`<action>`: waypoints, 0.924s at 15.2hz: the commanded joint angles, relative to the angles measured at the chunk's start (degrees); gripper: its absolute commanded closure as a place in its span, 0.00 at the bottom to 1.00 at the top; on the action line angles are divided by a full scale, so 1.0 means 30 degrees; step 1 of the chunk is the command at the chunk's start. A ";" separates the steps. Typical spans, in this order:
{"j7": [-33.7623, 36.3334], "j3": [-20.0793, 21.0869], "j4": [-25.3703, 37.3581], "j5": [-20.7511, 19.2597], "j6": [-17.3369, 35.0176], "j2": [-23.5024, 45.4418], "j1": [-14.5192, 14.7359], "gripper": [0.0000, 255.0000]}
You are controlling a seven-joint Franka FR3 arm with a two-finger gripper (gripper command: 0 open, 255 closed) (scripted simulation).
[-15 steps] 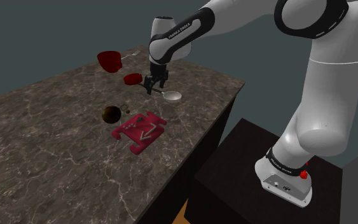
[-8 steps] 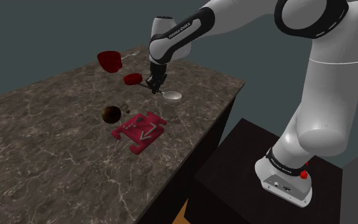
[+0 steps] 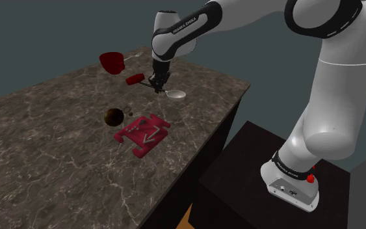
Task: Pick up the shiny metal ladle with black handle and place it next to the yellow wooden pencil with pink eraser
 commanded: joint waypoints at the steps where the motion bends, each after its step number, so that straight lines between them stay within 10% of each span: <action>1: 0.0039 -0.0023 0.0132 -0.0045 -0.0444 -0.0310 -0.0010 1.00; 14: 0.0418 -0.0101 0.1810 -0.0314 -0.3388 -0.1591 -0.0001 1.00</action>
